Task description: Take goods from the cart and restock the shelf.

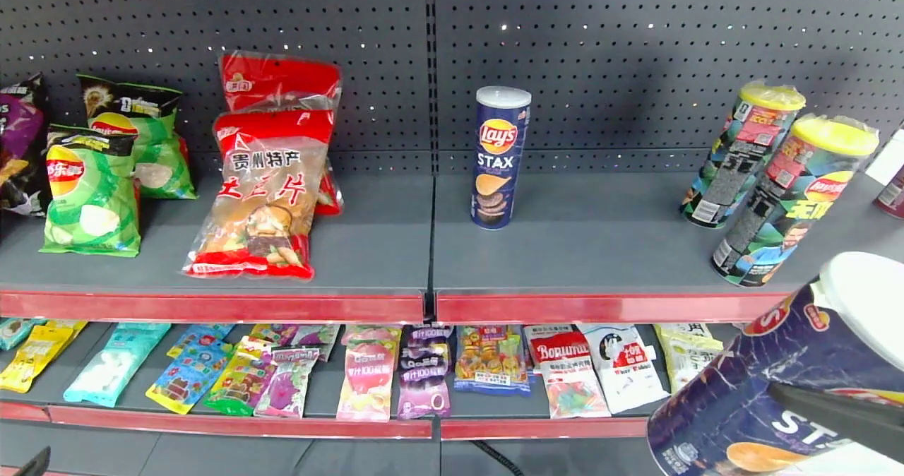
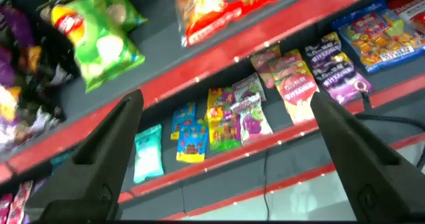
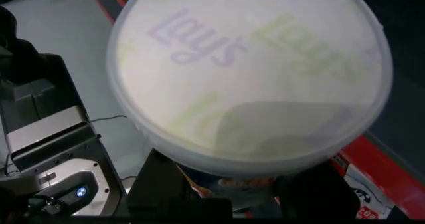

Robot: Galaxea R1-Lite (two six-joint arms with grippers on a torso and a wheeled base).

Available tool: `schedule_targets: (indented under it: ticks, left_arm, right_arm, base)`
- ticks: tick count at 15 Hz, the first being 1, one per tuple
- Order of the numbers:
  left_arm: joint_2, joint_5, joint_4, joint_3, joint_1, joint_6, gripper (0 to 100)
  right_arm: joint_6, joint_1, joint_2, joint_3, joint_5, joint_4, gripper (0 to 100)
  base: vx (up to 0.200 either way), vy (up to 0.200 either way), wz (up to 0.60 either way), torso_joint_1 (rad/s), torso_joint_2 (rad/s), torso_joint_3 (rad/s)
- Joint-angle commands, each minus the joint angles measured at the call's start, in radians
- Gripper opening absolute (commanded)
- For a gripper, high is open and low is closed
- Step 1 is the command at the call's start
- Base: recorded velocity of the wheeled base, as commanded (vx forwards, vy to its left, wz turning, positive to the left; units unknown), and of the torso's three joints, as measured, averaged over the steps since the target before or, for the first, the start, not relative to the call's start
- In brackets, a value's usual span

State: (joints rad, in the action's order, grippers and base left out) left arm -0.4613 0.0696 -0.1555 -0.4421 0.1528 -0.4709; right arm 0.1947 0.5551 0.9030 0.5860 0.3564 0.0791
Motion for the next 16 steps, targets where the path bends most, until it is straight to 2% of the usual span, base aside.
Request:
schedule_targets:
  ticks: [1, 4, 7, 9, 10, 12, 13, 14, 15, 16]
  left_arm:
    - [0.000, -0.001, 0.001, -0.001, -0.001, 0.000, 100]
    - [-0.002, -0.002, 0.001, 0.000, 0.001, -0.002, 100]
    - [-0.016, -0.005, 0.002, -0.009, 0.001, -0.005, 100]
    - [-0.030, -0.020, 0.002, -0.017, 0.004, -0.032, 100]
    - [-0.037, -0.056, 0.001, -0.023, 0.007, -0.040, 100]
    - [-0.092, -0.191, 0.002, -0.052, 0.021, -0.040, 100]
    - [-0.135, -0.234, 0.002, -0.079, 0.025, -0.040, 100]
    - [-0.240, -0.312, 0.002, -0.147, 0.056, -0.029, 100]
    - [-0.341, -0.353, 0.004, -0.216, 0.085, -0.009, 100]
    - [-0.415, -0.361, 0.011, -0.270, 0.111, 0.029, 100]
  right_arm:
    - [0.000, 0.000, 0.002, 0.000, 0.001, -0.001, 0]
    - [0.000, 0.000, 0.001, 0.000, 0.001, 0.001, 0]
    - [0.000, 0.000, 0.001, 0.000, 0.001, 0.001, 0]
    - [-0.001, 0.011, -0.009, 0.003, 0.003, -0.001, 0]
    - [-0.001, 0.029, -0.016, 0.000, 0.000, -0.001, 0]
    - [0.000, 0.037, -0.027, -0.014, 0.001, -0.001, 0]
    - [0.002, 0.039, -0.035, -0.021, 0.001, 0.001, 0]
    - [0.000, 0.045, -0.055, -0.029, 0.000, 0.001, 0]
    - [-0.001, 0.049, -0.065, -0.025, -0.002, -0.001, 0]
    - [-0.001, 0.049, -0.067, -0.020, -0.002, 0.001, 0]
  base:
    - [0.200, 0.000, 0.00, 0.002, 0.00, 0.002]
    - [0.200, 0.000, 0.00, 0.002, 0.00, 0.004]
    - [0.000, 0.000, 0.00, 0.000, 0.00, 0.000]
    - [0.000, 0.000, 0.00, 0.000, 0.00, 0.000]
    - [0.000, 0.000, 0.00, 0.000, 0.00, 0.000]
    - [0.000, 0.000, 0.00, 0.000, 0.00, 0.000]
    - [0.000, 0.000, 0.00, 0.000, 0.00, 0.000]
    - [0.000, 0.000, 0.00, 0.000, 0.00, 0.000]
    - [0.000, 0.000, 0.00, 0.000, 0.00, 0.000]
    - [0.000, 0.000, 0.00, 0.000, 0.00, 0.000]
